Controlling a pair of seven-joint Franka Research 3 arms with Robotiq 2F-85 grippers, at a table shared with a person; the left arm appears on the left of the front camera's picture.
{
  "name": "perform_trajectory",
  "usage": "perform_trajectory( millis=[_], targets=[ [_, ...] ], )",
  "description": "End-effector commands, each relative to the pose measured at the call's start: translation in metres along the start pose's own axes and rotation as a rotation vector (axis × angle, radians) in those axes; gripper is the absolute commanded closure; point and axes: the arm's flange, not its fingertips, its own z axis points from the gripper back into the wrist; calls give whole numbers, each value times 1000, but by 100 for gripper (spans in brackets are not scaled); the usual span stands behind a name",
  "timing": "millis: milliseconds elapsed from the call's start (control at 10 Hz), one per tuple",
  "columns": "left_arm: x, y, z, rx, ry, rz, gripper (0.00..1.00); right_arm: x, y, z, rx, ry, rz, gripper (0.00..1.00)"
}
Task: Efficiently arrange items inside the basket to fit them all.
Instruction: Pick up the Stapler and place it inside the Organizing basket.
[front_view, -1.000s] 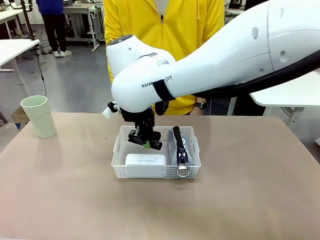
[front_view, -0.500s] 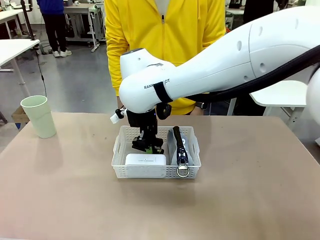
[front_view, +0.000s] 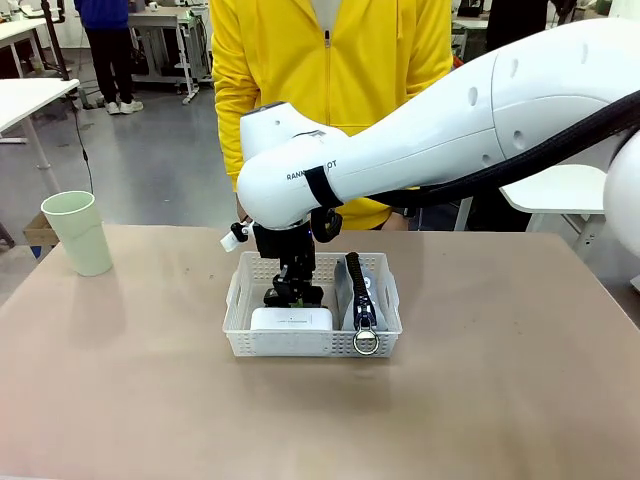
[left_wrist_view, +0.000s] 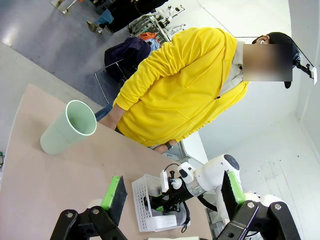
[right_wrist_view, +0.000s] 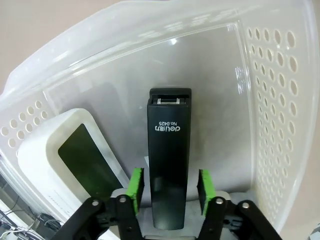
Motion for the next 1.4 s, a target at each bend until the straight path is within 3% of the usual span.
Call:
perform_trajectory(
  millis=[0, 300, 500, 600, 800, 900, 1200, 1300],
  targets=[
    [-5, 0, -1, -25, -18, -18, 0, -1, -2, 6, -10, 0, -6, 0],
    [-5, 0, -1, -25, -18, -18, 0, -16, -2, 17, -54, -42, -45, 0],
    [-5, 0, -1, -25, -18, -18, 0, -62, -3, 53, -68, -145, -101, 0],
    [-5, 0, -1, -25, -18, -18, 0, -96, -2, 76, -48, -209, -145, 0],
    [-5, 0, -1, -25, -18, -18, 0, -176, -8, 111, 149, -334, -281, 0],
    [-5, 0, -1, -25, -18, -18, 0, -219, -14, 117, 247, -407, -433, 0],
    [-5, 0, -1, -25, -18, -18, 0, -365, -33, 98, 512, -654, -682, 0],
    [-5, 0, -1, -25, -18, -18, 0, -411, -38, 83, 642, -756, -622, 0]
  ],
)
